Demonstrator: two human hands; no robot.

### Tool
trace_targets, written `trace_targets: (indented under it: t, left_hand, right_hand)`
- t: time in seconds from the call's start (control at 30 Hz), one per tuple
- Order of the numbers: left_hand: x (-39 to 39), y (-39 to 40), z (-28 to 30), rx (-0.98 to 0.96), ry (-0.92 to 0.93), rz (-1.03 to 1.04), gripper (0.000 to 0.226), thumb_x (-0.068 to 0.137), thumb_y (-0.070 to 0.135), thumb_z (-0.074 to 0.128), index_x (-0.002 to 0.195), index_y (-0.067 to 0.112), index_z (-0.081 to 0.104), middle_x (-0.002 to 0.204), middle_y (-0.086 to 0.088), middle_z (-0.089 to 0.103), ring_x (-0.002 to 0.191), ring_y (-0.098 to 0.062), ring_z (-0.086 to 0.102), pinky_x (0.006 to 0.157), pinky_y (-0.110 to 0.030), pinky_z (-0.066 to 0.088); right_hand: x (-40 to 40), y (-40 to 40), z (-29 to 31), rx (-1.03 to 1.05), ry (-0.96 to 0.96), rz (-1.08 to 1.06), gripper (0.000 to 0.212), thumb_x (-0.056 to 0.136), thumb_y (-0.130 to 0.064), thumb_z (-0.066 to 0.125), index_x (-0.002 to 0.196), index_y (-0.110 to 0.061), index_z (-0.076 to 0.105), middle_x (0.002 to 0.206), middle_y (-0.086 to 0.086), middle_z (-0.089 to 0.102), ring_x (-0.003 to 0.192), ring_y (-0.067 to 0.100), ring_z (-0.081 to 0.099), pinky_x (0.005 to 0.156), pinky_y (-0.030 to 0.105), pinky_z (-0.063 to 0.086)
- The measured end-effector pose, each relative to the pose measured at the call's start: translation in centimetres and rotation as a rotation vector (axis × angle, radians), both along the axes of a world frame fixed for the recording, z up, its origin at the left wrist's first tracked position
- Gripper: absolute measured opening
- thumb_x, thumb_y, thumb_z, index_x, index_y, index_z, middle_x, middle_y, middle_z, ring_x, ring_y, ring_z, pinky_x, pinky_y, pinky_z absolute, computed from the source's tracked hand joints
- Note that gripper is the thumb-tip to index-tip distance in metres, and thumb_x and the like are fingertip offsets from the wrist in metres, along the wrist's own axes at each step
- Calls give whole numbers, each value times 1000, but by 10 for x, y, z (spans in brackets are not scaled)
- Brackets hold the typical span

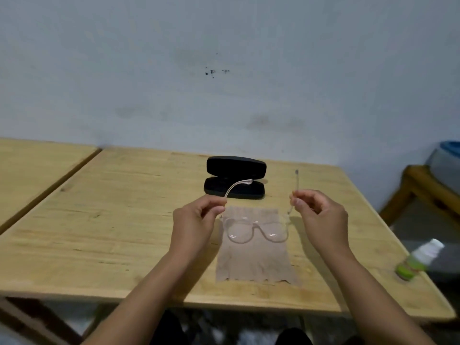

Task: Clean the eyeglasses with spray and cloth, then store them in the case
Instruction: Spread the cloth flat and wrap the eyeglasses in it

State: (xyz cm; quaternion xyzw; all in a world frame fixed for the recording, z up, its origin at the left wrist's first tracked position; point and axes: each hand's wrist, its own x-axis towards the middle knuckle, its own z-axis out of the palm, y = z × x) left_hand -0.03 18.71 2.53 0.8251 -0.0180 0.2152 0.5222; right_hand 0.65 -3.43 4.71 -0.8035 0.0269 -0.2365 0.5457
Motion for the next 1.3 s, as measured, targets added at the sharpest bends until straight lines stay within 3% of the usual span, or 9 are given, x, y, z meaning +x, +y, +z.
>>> trace_targets:
  t: [0.2, 0.37, 0.87, 0.97, 1.03, 1.2, 1.3]
  left_hand:
    - [-4, -8, -8, 27, 77, 18, 16, 85, 17, 63, 89, 29, 72, 84, 20, 69, 82, 11, 61, 74, -6, 47]
    - [-7, -8, -10, 50, 54, 16, 18, 84, 12, 63, 86, 28, 72, 80, 24, 66, 81, 17, 57, 67, 5, 38]
    - [-5, -5, -13, 83, 31, 35, 16, 83, 12, 65, 90, 25, 72, 77, 21, 66, 75, 18, 57, 66, 4, 36]
    - [-6, -4, -12, 87, 34, 20, 18, 83, 13, 66, 95, 25, 72, 82, 17, 68, 76, 20, 56, 68, 5, 37]
    - [-7, -4, -11, 90, 40, 14, 21, 82, 13, 66, 100, 25, 71, 89, 16, 69, 75, 18, 58, 71, 6, 37]
    - [-21, 6, -4, 91, 73, 27, 29, 80, 21, 68, 109, 27, 67, 100, 14, 67, 92, 3, 61, 85, -8, 42]
    - [-42, 19, -3, 213, 128, -49, 25, 78, 27, 70, 102, 33, 69, 95, 22, 65, 89, 12, 56, 80, 1, 35]
  right_hand:
    - [-12, -8, -20, 21, 63, -14, 12, 83, -14, 66, 90, -22, 72, 85, -14, 71, 79, -6, 63, 66, 8, 48]
    - [-14, -5, -28, 41, 97, -10, 13, 83, -14, 66, 90, -24, 71, 84, -14, 71, 78, -8, 63, 70, 15, 49]
    - [-16, -1, -26, 26, 101, -13, 13, 85, -15, 65, 93, -23, 71, 89, -13, 71, 82, -5, 64, 74, 18, 52]
    - [-19, -1, -25, 17, 109, -1, 16, 85, -15, 65, 98, -22, 70, 91, -15, 70, 81, -14, 62, 76, 14, 54]
    - [-22, -2, -25, 26, 119, 16, 23, 84, -15, 66, 106, -22, 68, 92, -16, 68, 81, -20, 59, 72, 4, 50]
    - [-38, -11, -23, 5, 161, 8, 31, 81, -17, 69, 112, -22, 66, 95, -8, 68, 83, -10, 62, 65, -2, 44]
    - [-54, -23, -20, -120, 290, 160, 26, 77, -16, 73, 101, -27, 69, 91, -8, 70, 79, 1, 64, 64, 2, 46]
